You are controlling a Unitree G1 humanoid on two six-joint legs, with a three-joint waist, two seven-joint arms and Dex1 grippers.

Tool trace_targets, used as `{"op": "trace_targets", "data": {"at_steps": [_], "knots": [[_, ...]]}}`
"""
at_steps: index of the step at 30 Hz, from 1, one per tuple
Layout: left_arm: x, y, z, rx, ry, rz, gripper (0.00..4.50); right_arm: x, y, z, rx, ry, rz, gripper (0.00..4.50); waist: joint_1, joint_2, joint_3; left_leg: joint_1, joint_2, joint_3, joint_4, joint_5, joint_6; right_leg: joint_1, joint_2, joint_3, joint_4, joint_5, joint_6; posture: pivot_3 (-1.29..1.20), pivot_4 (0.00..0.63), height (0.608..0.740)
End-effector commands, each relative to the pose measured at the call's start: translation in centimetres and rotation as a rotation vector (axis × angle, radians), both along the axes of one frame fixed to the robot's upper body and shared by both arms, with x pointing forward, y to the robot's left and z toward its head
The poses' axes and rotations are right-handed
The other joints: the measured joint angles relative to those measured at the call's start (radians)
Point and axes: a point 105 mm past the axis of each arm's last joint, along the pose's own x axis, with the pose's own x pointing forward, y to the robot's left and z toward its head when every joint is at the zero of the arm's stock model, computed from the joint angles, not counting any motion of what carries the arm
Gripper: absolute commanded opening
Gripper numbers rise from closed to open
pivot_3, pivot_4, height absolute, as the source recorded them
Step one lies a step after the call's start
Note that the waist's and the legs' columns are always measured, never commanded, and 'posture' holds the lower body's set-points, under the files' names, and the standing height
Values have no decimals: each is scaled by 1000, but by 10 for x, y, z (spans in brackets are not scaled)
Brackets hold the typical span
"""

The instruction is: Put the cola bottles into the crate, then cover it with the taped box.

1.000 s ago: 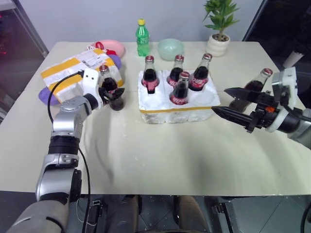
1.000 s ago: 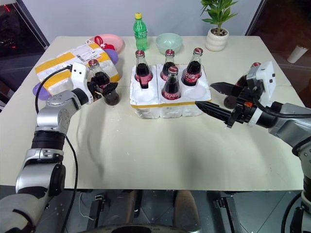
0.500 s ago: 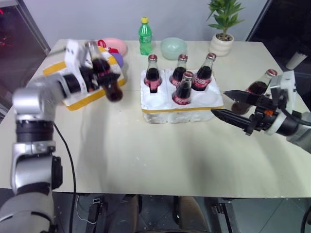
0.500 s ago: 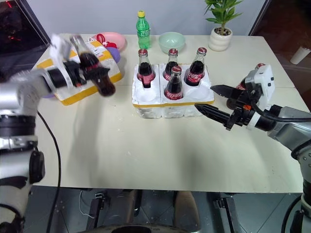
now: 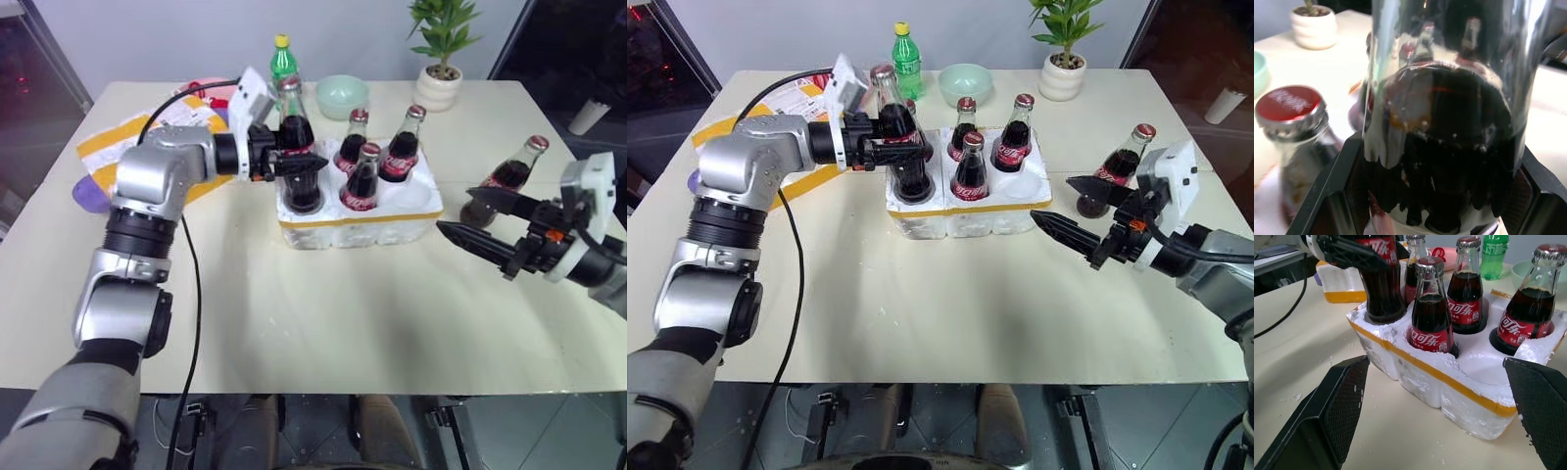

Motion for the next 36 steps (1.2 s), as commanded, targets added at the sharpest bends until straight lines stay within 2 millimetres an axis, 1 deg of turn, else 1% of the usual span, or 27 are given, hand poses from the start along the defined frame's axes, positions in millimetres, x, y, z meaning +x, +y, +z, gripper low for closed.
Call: {"op": "trace_targets", "data": {"at_steps": [1,2,4,6,8,10,12,14,15,17,20,21,22,24,25,26,28,29,33,36], "knots": [[-3,-10,-1,59,-121,-35,2699,-7,2,13,16,-65,-1,4500,4,0,0,0,0,0,0,0,0,0,0,0,0,0,0,0,150,739],[-3,-13,-9,84,-128,-42,2699,-7,1,12,16,-64,-6,4500,4,0,0,0,0,0,0,0,0,1,0,0,0,0,0,0,150,739],[-3,-16,-17,104,-135,-49,2699,-7,1,11,15,-63,-10,4500,5,0,0,0,0,0,0,0,0,1,0,0,0,0,0,0,150,739],[-1,-20,-25,91,-106,-41,3758,-6,1,11,16,-63,-12,4500,5,0,0,0,0,0,1,0,0,1,0,0,0,0,0,0,150,739],[0,-23,-36,95,-90,-32,4461,-5,0,11,14,-63,-16,4500,5,0,0,0,0,0,1,0,0,1,0,0,0,0,0,0,150,739],[1,-23,-44,97,-79,-15,4461,-2,-3,10,-1,-63,-35,4500,5,0,0,1,0,0,1,0,0,1,0,0,0,0,0,0,150,739],[0,-20,-45,90,-75,-5,4461,0,-7,8,-23,-64,-64,4500,2,0,0,1,0,0,1,0,0,2,0,0,0,0,0,0,150,739],[-6,-12,-35,65,-91,-17,4461,2,-18,4,-42,-63,-132,4500,3,0,0,1,0,0,1,0,0,2,0,0,0,0,0,0,150,739],[-13,-7,-27,33,-86,-37,4461,3,-27,1,-53,-61,-180,4500,3,0,0,1,0,0,0,0,0,2,0,0,0,0,0,0,150,739],[-24,-1,-14,-11,-73,-71,4461,4,-37,-3,-66,-59,-241,4500,2,0,0,1,0,0,0,0,0,1,0,0,0,0,0,0,150,739],[-57,20,19,-87,-36,-168,4461,4,-71,-14,-59,-47,-425,4500,2,0,0,1,0,-1,0,0,0,1,0,0,0,0,0,0,150,739],[-67,24,25,-97,-26,-195,4461,4,-79,-17,-56,-45,-465,4500,2,0,0,1,0,-1,0,0,0,1,0,0,0,0,0,0,150,739],[-81,29,32,-101,-3,-244,4461,6,-88,-22,-62,-42,-514,4500,1,1,0,1,0,0,0,0,0,1,0,0,0,0,0,0,150,739],[-106,36,39,-83,26,-330,4461,9,-101,-29,-58,-37,-575,4500,-1,1,-1,2,0,0,0,0,0,2,0,0,0,0,0,0,150,739],[-117,39,37,-53,35,-364,4461,13,-107,-32,-46,-32,-600,4500,-1,2,-1,3,0,0,0,0,0,3,0,0,0,0,0,0,150,739],[-124,40,35,-27,40,-381,4461,16,-111,-34,-30,-29,-616,4500,-2,2,-1,4,0,0,0,0,0,4,0,1,0,0,0,0,150,739],[-132,38,26,21,46,-387,4461,26,-114,-38,2,-16,-622,4500,-2,3,-2,7,0,1,0,0,0,6,0,2,0,-1,-1,0,150,739],[-133,36,22,34,46,-382,4461,31,-113,-39,2,-17,-615,4500,-1,3,-2,9,0,2,-1,0,0,8,0,2,0,-2,-4,0,150,739],[-131,29,9,59,36,-351,4461,52,-106,-41,-5,-16,-575,4500,-1,3,-2,12,1,2,0,0,0,11,0,2,-1,-3,-4,0,150,739],[-132,23,4,54,29,-343,4461,66,-105,-46,-10,-3,-559,4500,0,3,-2,13,1,2,-1,0,0,11,0,2,-1,-3,-4,0,150,739]]}}
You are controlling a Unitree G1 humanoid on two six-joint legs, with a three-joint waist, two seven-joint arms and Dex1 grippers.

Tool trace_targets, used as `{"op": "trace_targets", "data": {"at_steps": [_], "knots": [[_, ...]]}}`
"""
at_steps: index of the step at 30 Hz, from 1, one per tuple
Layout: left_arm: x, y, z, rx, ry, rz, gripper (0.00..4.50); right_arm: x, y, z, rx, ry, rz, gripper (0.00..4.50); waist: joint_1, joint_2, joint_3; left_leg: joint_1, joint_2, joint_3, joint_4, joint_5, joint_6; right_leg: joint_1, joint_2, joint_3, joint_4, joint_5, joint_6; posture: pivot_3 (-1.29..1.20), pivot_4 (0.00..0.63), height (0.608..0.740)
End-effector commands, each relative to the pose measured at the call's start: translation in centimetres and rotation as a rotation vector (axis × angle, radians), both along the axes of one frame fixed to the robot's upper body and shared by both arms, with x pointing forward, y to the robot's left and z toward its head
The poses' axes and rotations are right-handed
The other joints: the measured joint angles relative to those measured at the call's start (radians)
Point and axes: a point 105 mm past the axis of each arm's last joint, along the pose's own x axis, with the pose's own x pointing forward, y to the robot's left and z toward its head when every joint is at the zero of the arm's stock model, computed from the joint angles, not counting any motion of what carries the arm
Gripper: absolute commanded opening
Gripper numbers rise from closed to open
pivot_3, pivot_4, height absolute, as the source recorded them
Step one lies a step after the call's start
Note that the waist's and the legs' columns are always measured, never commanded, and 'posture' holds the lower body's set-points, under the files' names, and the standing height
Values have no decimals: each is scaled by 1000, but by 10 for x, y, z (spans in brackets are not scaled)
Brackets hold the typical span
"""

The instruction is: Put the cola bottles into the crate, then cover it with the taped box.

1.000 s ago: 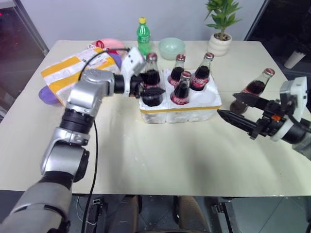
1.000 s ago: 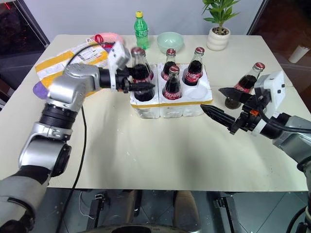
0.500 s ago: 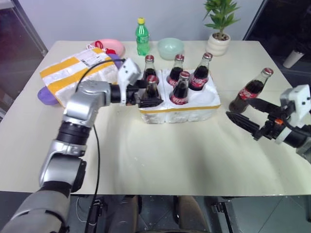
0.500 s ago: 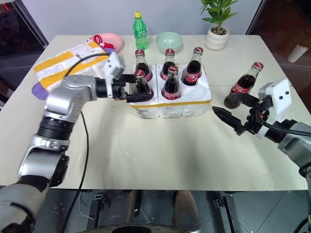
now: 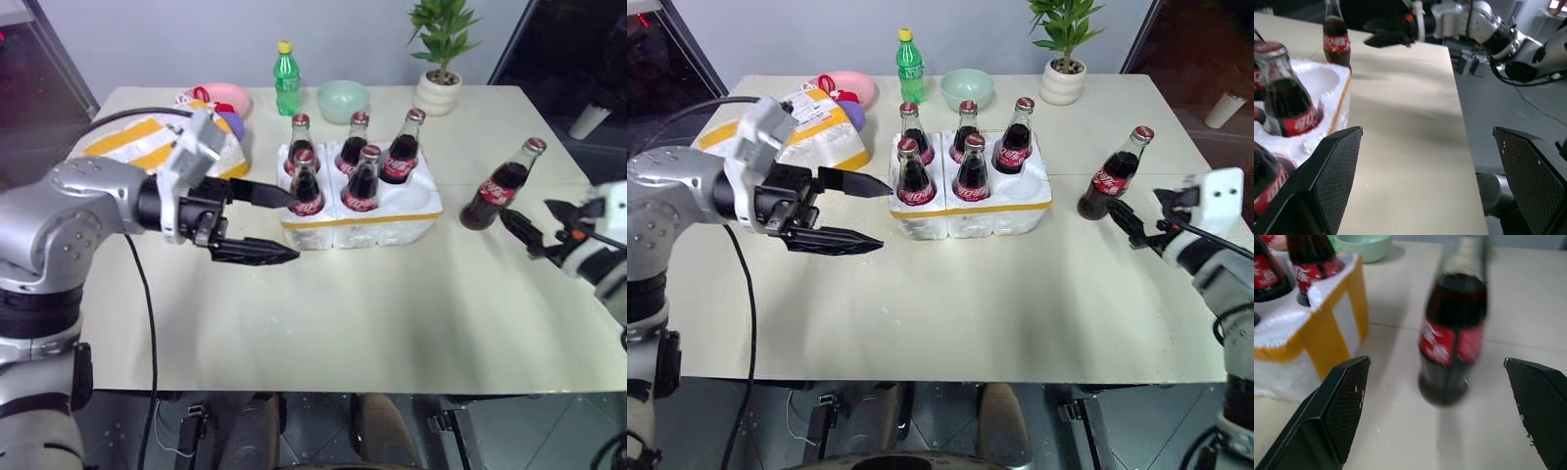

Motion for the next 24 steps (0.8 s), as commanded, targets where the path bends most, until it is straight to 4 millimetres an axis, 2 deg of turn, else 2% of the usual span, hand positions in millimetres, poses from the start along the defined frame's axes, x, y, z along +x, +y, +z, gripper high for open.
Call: {"op": "trace_targets", "data": {"at_steps": [1,8,16,21,24], "knots": [[-4,-6,1,-4,-58,5,4461,13,-2,1,-22,-19,7,4500,0,0,0,0,0,0,0,0,0,0,0,0,0,0,0,0,150,739],[-8,-10,-4,-10,-78,33,4461,39,-16,-3,-2,-20,-41,4500,-1,0,0,0,0,0,-1,0,0,0,0,0,0,1,1,0,150,739],[-6,-9,-2,-24,-83,63,4461,62,-12,-1,26,-54,-34,4500,-4,0,0,1,0,0,-1,0,0,0,0,0,0,1,1,0,150,739],[-1,-8,-2,-26,-89,80,4461,69,-11,0,55,-54,-32,4500,-3,0,0,1,0,0,-2,0,0,0,0,0,0,1,2,0,150,739],[0,-8,-2,-33,-91,84,4500,69,-9,3,69,-72,-21,3605,-2,0,0,1,0,0,-2,0,0,0,0,0,0,1,2,0,150,739]]}}
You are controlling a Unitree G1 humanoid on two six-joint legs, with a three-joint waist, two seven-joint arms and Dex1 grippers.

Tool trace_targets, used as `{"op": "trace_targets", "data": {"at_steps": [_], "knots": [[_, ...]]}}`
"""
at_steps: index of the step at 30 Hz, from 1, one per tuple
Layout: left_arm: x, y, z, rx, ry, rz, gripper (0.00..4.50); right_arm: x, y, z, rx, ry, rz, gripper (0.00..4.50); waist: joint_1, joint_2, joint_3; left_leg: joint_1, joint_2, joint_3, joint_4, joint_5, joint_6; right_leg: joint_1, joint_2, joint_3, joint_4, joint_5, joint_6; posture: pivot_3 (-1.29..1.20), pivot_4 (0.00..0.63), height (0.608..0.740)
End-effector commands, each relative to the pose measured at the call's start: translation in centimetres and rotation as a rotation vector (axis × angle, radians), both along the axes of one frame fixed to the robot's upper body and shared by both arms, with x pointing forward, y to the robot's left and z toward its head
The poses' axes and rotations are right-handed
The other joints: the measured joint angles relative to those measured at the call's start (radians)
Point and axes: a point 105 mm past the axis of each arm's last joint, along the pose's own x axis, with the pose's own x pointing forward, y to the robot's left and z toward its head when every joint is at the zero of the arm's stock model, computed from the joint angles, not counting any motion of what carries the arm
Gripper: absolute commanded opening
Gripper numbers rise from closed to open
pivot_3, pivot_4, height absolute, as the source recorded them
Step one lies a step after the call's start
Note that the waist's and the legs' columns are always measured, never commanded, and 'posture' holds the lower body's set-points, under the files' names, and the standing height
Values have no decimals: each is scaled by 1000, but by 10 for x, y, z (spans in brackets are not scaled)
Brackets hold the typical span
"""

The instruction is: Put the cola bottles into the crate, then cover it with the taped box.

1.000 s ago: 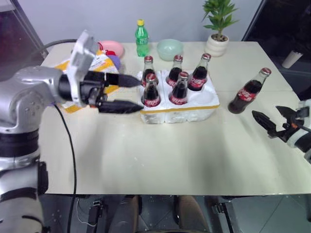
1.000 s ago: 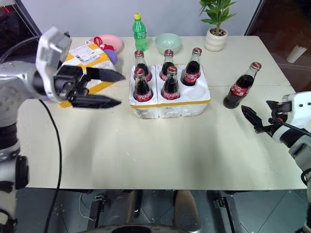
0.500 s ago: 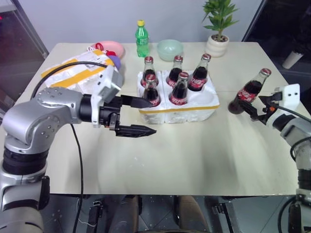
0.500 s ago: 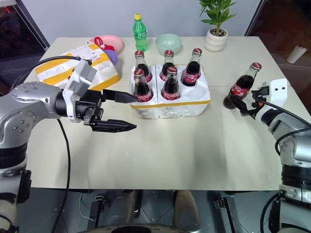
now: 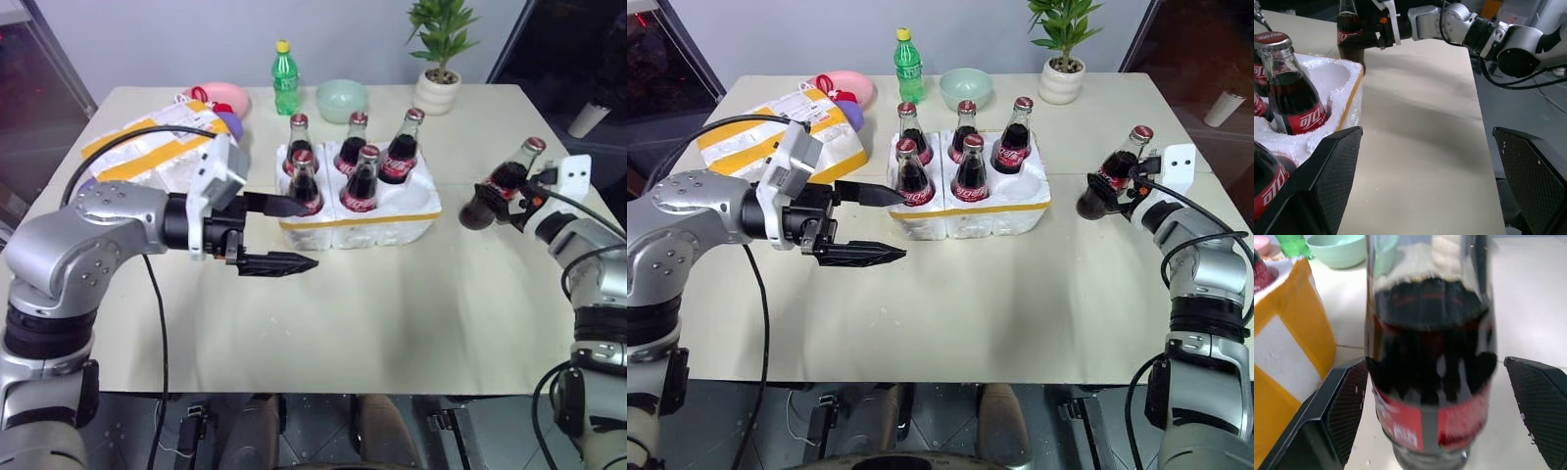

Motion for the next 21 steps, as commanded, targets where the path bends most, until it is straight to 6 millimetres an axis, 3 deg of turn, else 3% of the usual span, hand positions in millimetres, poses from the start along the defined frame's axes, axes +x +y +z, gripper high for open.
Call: {"op": "trace_targets", "data": {"at_steps": [1,2,5,11,14,18,21], "knots": [[1,2,9,-19,-49,10,4500,1,1,18,-4,-67,6,3118,0,0,0,0,0,0,0,0,0,0,0,0,0,0,0,0,150,739],[1,2,9,-21,-48,11,4500,0,3,20,-10,-74,11,2712,-1,0,0,0,0,0,0,0,0,0,0,0,0,0,0,0,150,739],[2,3,9,-26,-47,21,4500,-3,5,38,-22,-125,26,2712,-1,0,0,0,0,0,0,0,0,0,0,0,0,0,1,0,150,739],[11,13,12,-58,-43,86,4500,-18,15,109,42,-303,86,2712,-2,7,4,0,0,1,-1,0,0,-2,0,1,0,0,1,0,150,739],[16,18,12,-69,-44,126,4500,-32,38,148,117,-384,203,2712,-6,9,6,-1,0,2,-1,0,0,-4,0,3,1,1,1,0,150,739],[16,19,12,-78,-42,138,4500,-43,68,169,178,-402,338,2712,-7,9,6,-2,0,2,-3,0,0,-6,0,2,1,1,1,0,150,739],[17,18,12,-83,-44,143,4500,-45,92,165,163,-365,409,2712,-1,8,6,-2,0,2,-4,0,0,-5,0,2,0,0,1,0,150,739]]}}
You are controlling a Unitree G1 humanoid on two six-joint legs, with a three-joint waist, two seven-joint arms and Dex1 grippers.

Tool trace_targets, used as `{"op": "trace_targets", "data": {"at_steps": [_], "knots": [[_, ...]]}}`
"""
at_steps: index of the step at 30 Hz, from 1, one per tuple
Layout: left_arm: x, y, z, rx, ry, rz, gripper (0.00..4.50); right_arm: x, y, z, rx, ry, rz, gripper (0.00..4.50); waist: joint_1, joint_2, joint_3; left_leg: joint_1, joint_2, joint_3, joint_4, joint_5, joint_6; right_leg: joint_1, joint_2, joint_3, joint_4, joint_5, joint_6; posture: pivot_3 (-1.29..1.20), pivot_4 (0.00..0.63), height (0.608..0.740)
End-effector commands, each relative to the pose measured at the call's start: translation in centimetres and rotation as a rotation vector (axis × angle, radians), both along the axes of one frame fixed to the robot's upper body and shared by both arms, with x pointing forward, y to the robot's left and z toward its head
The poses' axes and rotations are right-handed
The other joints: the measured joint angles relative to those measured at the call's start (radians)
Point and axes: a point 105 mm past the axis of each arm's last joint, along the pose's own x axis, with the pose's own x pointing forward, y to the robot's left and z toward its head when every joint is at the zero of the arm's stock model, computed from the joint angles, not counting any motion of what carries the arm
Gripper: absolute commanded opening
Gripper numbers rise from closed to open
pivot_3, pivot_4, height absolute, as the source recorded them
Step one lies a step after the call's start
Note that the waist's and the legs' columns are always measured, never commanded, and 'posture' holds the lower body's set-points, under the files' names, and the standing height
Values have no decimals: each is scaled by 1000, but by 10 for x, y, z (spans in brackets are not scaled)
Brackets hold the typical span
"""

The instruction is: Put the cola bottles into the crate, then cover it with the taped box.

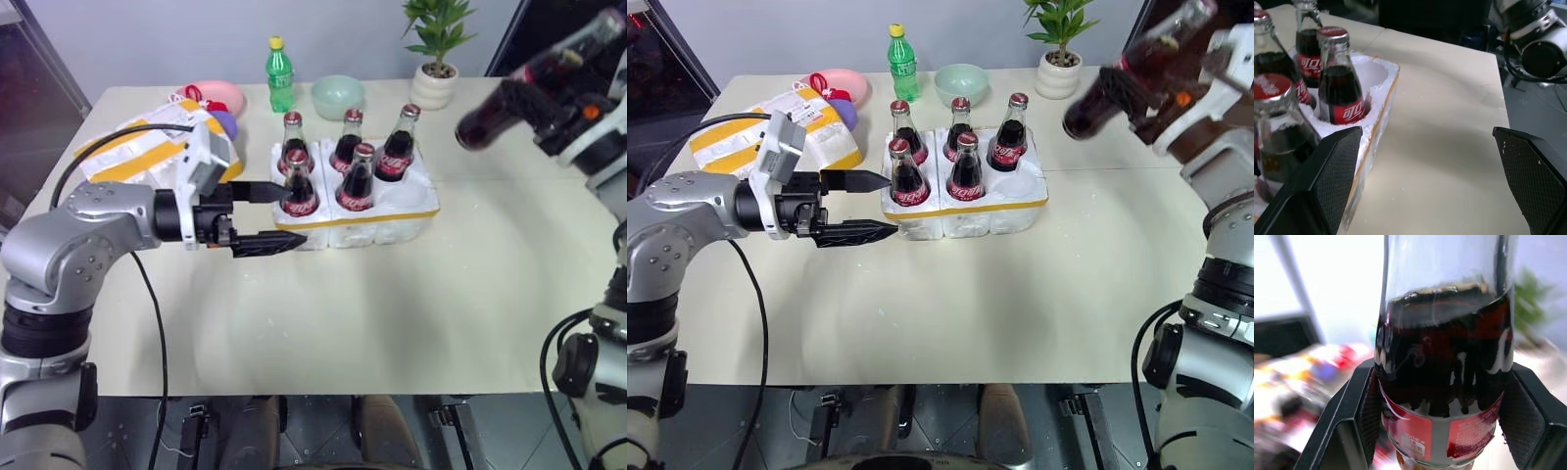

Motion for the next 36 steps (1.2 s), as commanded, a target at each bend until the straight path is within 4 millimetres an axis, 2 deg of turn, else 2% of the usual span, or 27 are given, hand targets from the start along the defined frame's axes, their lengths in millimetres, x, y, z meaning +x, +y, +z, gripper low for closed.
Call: {"op": "trace_targets", "data": {"at_steps": [1,2,7,11,17,19,21,24,26,28,31,33,36], "knots": [[-1,4,12,-28,-60,16,4500,-10,31,7,-61,-27,88,2712,2,0,0,0,0,0,0,0,0,0,0,0,0,0,0,0,150,739],[0,4,12,-29,-62,19,4500,-9,40,-1,-96,-2,106,2712,2,0,0,0,0,0,0,0,0,0,0,0,0,0,0,0,150,739],[2,6,14,-28,-73,31,4500,-10,58,-31,-209,75,179,2712,7,0,0,-2,0,0,1,0,0,-1,0,0,0,0,0,0,150,739],[3,7,15,-28,-80,38,4500,-8,67,-49,-307,106,196,2712,5,0,0,-9,0,0,4,0,0,-7,0,0,1,0,0,0,150,739],[5,9,12,-16,-88,49,4500,5,75,-74,-421,144,181,2712,-1,0,0,-9,0,-1,4,0,0,-7,0,-1,1,0,0,0,150,739],[6,10,12,-13,-91,57,4500,7,76,-80,-421,164,189,3702,1,0,0,-9,0,-1,4,0,0,-7,0,-1,1,0,0,0,150,739],[8,12,10,-5,-94,71,4500,9,75,-85,-424,179,184,4460,2,0,0,-9,0,-1,4,0,0,-7,0,-1,1,0,0,0,150,739],[10,17,4,18,-94,101,4500,10,69,-87,-407,189,161,4460,2,0,0,-9,0,-1,4,0,0,-7,0,-1,1,0,0,0,150,739],[13,23,1,30,-97,135,4500,6,66,-81,-385,183,163,4460,3,0,0,-9,0,-1,4,0,0,-7,0,-1,1,0,0,0,150,739],[18,35,0,39,-114,213,4500,-4,62,-70,-351,175,183,4460,4,0,0,-9,0,-1,4,0,0,-7,0,-1,1,0,0,0,150,739],[26,62,5,52,-158,377,4500,-25,53,-52,-338,153,229,4460,5,0,0,-9,0,-1,4,0,0,-7,0,-1,1,0,0,0,150,739],[30,97,3,142,-219,550,4500,-42,40,-41,-347,139,240,4460,5,0,0,-9,0,-1,4,0,0,-7,0,-1,1,0,0,0,150,739],[33,164,-10,388,-310,849,4500,-65,20,-32,-399,141,243,4460,3,0,0,-8,0,-1,3,0,1,-7,0,-1,0,0,0,0,150,739]]}}
